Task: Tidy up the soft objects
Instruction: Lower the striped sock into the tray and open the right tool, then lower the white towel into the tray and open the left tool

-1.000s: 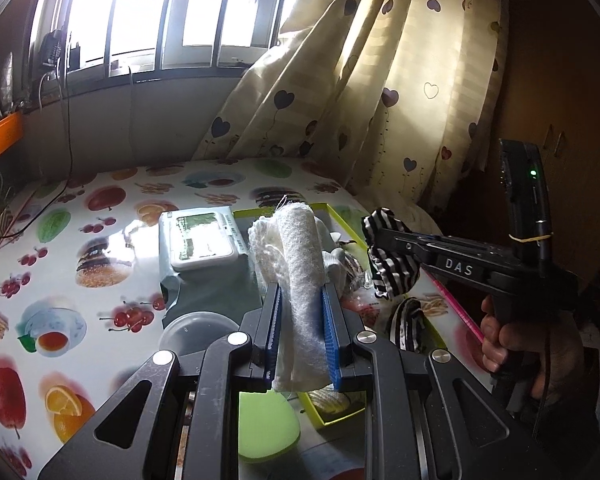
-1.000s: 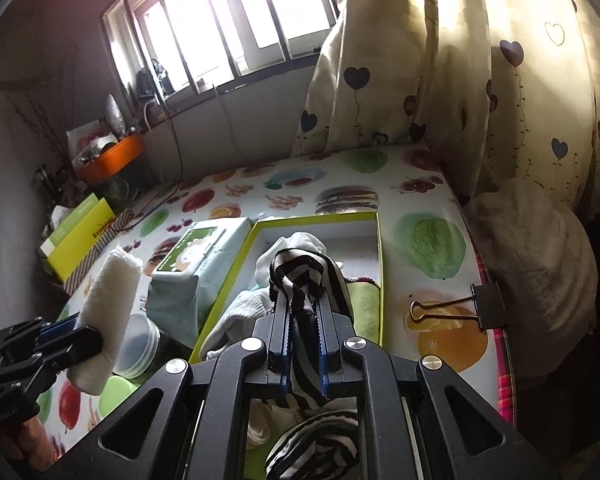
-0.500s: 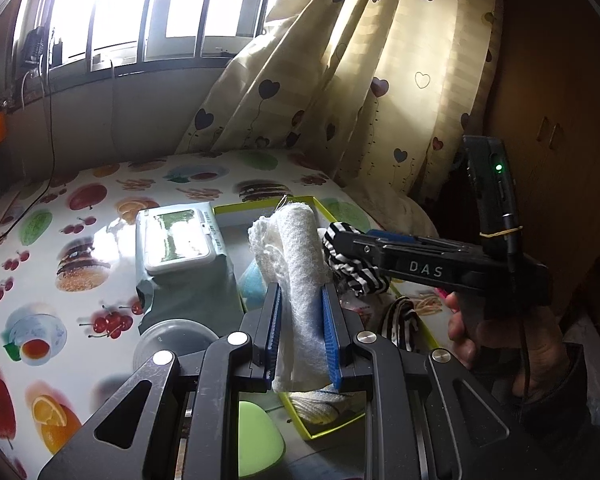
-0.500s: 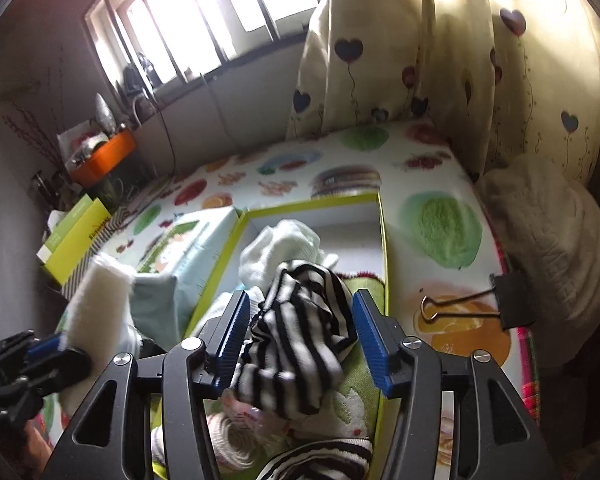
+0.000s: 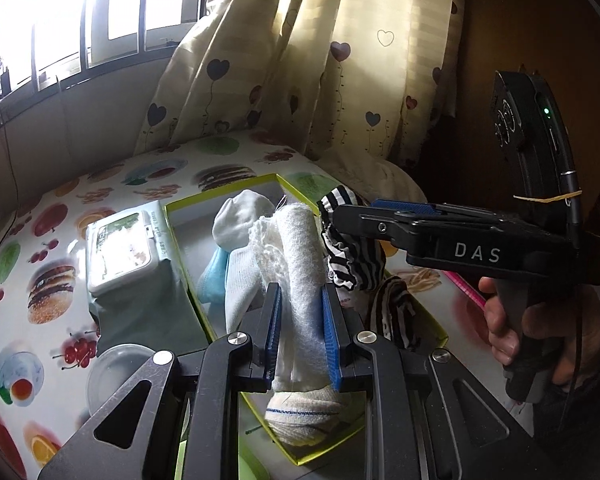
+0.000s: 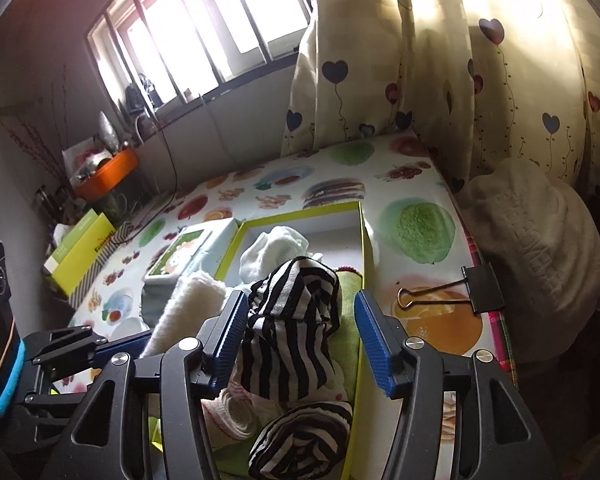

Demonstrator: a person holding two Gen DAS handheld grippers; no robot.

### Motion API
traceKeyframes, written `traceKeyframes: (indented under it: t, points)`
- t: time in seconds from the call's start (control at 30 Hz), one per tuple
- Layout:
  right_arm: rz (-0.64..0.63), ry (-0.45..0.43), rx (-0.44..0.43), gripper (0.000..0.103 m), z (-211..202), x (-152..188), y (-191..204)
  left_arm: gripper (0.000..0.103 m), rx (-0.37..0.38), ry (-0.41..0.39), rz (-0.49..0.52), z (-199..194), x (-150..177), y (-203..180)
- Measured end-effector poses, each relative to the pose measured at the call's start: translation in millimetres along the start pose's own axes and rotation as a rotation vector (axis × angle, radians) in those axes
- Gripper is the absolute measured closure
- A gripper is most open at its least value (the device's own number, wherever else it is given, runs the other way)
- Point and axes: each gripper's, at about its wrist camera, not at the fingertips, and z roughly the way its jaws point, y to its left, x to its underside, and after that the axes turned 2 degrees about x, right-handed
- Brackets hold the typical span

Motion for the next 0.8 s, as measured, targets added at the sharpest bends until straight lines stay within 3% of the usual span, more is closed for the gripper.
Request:
traceKeyframes:
  t: [0.23, 0.5, 0.8]
  points:
    - [-0.018, 0.004, -0.037, 0.048, 16.0, -12.3, 5.8, 0.079, 0.013, 0.019, 0.046, 6.7, 0.8, 0.5]
    - [0.000, -0.024, -0.068, 0.048, 13.5, -18.7, 6.5, 0.061, 0.032, 0.025, 0.039, 8.4, 1.1, 3.1]
    - [0.000, -0.081, -0.052, 0.048, -8.6, -19.2, 9.0, 0.061, 0.033, -0.011, 0.017, -6.3, 0.4, 5.6]
